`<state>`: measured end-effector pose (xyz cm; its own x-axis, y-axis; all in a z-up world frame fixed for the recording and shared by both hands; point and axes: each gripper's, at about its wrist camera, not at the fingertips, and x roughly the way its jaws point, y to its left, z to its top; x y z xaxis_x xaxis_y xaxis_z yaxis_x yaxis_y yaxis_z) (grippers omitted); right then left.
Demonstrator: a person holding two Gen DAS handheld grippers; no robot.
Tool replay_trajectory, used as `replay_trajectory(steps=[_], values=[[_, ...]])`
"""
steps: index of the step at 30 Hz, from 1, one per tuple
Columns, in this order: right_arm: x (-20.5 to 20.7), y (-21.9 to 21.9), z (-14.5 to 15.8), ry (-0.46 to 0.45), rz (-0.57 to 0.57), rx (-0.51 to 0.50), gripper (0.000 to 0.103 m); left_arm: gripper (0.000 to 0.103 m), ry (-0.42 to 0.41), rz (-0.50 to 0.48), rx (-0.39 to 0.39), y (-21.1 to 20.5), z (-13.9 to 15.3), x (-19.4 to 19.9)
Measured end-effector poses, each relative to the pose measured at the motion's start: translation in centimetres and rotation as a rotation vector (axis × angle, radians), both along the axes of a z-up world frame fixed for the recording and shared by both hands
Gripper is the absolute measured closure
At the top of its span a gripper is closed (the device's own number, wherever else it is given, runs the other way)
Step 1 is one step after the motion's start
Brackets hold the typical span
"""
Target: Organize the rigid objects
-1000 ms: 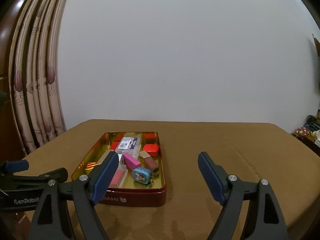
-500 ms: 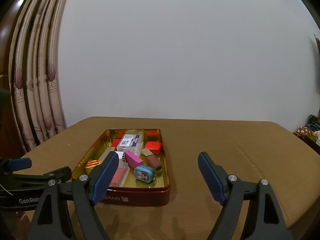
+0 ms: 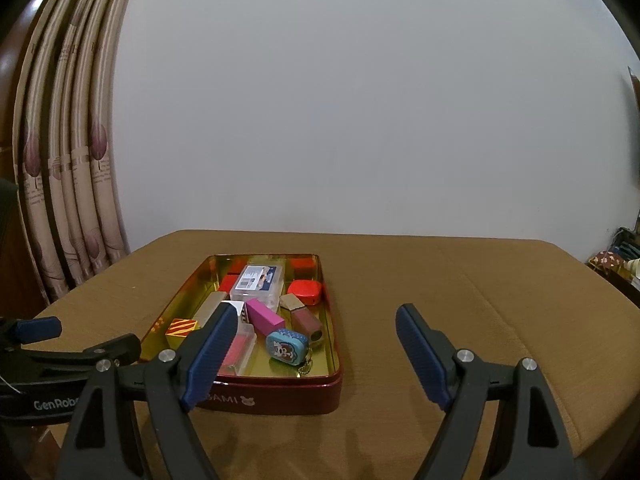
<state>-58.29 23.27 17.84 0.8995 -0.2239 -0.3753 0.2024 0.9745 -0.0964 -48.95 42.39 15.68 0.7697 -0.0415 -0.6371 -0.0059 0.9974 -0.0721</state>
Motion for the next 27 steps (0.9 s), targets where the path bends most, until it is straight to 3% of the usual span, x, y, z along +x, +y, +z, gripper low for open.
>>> replay_trajectory(steps=[11,22,27], values=[[0.17,-0.22,-0.06,0.003,-0.007,0.008,0.019,0.001,0.002,-0.007,0.011,-0.34,-0.18,0.35],[0.07,-0.12,-0.05,0.001,-0.013,0.002,0.019,0.001,-0.073,-0.002,0.025,-0.48,0.06,0.11],[-0.13,0.10,0.08,-0.004,-0.007,-0.004,0.019,0.001,-0.069,-0.008,0.015,-0.37,0.05,0.33]])
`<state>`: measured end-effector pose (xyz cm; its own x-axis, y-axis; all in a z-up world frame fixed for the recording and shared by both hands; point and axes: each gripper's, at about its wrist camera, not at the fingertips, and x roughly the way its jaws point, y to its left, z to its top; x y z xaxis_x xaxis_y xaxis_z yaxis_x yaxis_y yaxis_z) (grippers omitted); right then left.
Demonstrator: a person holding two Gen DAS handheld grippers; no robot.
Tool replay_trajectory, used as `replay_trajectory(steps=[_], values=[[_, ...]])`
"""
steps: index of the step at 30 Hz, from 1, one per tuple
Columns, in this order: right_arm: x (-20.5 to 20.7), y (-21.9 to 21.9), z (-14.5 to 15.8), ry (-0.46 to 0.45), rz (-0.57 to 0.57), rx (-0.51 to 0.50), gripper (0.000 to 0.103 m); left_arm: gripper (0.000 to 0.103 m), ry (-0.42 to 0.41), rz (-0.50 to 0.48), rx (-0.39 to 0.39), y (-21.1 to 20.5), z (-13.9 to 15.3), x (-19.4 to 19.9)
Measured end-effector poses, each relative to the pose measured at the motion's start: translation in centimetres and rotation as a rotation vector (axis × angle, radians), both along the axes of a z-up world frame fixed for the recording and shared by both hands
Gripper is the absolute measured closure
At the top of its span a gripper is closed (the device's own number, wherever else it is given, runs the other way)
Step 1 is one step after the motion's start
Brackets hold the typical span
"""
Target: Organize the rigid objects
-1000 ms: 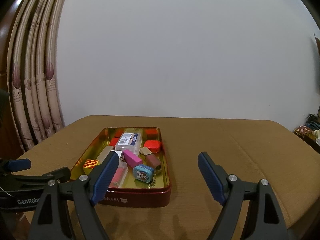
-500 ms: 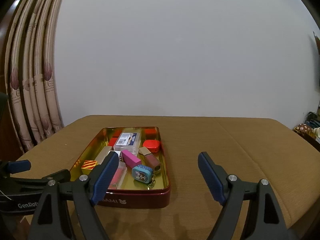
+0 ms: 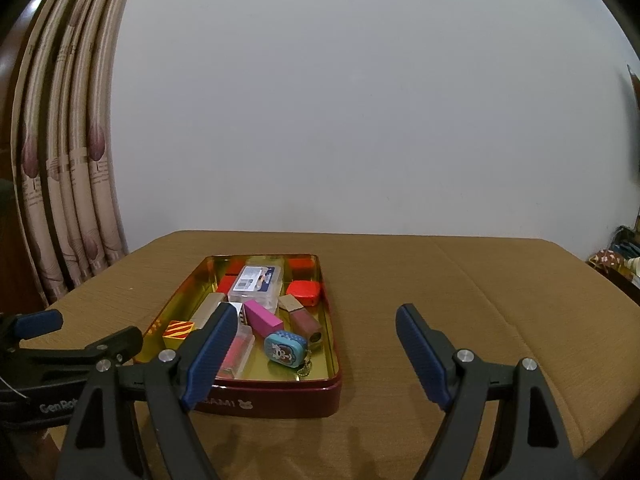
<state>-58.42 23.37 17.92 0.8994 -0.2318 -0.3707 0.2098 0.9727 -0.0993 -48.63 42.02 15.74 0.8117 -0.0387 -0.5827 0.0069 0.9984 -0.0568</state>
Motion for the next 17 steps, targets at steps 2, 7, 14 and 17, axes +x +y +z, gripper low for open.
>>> replay_trajectory(steps=[2,7,14,17], values=[[-0.10,0.14,0.10,-0.007,0.003,-0.004,0.019,0.001,0.001,0.000,-0.005,0.03,-0.03,0.00],[-0.04,0.19,0.29,-0.008,0.004,-0.002,0.019,0.001,0.010,-0.002,-0.020,-0.04,-0.13,0.09],[-0.29,0.17,0.72,-0.015,0.010,-0.003,0.019,0.001,0.037,0.013,-0.030,-0.04,0.15,0.06],[-0.55,0.18,1.03,-0.020,0.013,0.001,0.019,0.001,0.040,0.013,-0.021,-0.26,0.49,-0.16]])
